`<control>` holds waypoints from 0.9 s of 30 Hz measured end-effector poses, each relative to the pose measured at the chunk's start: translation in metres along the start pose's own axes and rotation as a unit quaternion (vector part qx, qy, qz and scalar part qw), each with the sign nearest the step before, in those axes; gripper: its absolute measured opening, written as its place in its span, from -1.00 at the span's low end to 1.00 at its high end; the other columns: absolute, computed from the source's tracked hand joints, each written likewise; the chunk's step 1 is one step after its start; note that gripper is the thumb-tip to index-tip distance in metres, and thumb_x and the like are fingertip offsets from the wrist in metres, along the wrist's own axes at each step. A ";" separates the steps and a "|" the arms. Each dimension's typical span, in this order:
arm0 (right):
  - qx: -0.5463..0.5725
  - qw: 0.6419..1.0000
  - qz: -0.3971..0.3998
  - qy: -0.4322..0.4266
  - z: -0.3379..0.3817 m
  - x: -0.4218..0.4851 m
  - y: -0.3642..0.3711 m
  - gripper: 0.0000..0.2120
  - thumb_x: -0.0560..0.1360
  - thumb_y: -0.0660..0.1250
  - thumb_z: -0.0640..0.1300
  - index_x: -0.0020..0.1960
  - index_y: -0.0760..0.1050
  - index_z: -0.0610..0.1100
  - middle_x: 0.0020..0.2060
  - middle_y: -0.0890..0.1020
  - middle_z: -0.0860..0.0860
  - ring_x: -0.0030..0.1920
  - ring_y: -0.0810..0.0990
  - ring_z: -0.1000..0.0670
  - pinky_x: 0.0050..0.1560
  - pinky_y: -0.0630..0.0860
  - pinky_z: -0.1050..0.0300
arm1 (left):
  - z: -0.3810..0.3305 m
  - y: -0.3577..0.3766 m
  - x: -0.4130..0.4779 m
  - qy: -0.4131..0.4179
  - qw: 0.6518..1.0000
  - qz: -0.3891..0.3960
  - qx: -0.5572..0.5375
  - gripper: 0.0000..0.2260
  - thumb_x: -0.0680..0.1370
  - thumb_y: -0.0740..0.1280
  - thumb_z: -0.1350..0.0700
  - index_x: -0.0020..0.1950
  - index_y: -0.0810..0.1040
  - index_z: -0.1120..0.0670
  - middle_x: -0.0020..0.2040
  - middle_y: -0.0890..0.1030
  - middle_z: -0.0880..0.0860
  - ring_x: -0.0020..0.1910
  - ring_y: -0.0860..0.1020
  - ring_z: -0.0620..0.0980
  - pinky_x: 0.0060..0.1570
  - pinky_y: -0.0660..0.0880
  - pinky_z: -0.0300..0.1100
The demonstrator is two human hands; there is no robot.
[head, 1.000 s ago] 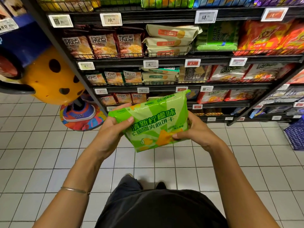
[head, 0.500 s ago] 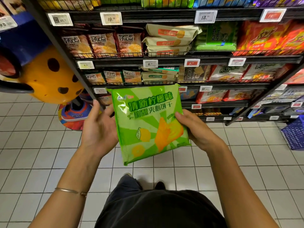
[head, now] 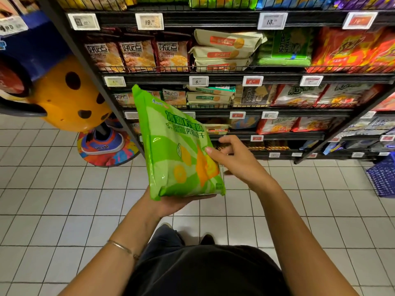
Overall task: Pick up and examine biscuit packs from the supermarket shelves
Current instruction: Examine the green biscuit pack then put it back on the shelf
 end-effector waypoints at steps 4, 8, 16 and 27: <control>0.064 0.994 0.052 -0.066 0.019 -0.006 0.005 -0.48 0.46 0.44 0.32 0.37 0.50 0.23 0.22 0.63 0.09 0.16 0.66 0.12 0.15 0.58 0.04 | -0.013 -0.020 0.020 0.067 0.995 -0.049 0.054 -0.71 0.68 0.22 0.04 0.23 0.70 0.04 0.20 0.66 0.16 0.19 0.60 0.17 0.33 0.51 0.26; 0.248 0.951 0.174 -0.057 0.032 -0.014 0.020 -0.36 0.46 0.42 0.33 0.45 0.46 0.11 0.32 0.63 0.01 0.30 0.63 -0.02 0.28 0.56 -0.20 | -0.026 -0.016 0.012 0.111 0.945 -0.182 0.247 -0.37 0.48 0.17 -0.49 0.35 0.52 -0.10 0.12 0.69 -0.08 0.05 0.67 -0.09 -0.10 0.63 -0.07; 0.396 0.914 0.087 0.003 0.009 0.000 0.002 -0.49 0.43 0.47 -0.21 0.37 0.53 -0.15 0.11 0.74 -0.15 0.08 0.75 -0.18 0.03 0.69 -0.15 | -0.046 -0.042 0.006 0.184 0.900 -0.299 0.258 -0.55 0.69 0.12 -0.30 0.27 0.57 0.00 0.14 0.71 0.02 0.13 0.67 0.02 -0.02 0.61 -0.04; 0.484 0.867 0.113 0.024 -0.013 -0.006 -0.011 -0.63 0.35 0.49 -0.04 0.13 0.75 -0.11 0.18 0.72 -0.15 0.17 0.71 -0.21 0.13 0.66 -0.23 | -0.065 -0.044 0.006 0.270 0.911 -0.205 0.233 -0.79 0.64 0.33 -0.05 -0.02 0.75 -0.02 -0.01 0.75 0.08 -0.04 0.69 0.10 0.07 0.63 0.20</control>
Point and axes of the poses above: each hand's wrist, its own x-axis towards the middle knuckle, its own y-axis out of the palm, z = x × y, the point moved 6 cm from there along x, towards the middle knuckle
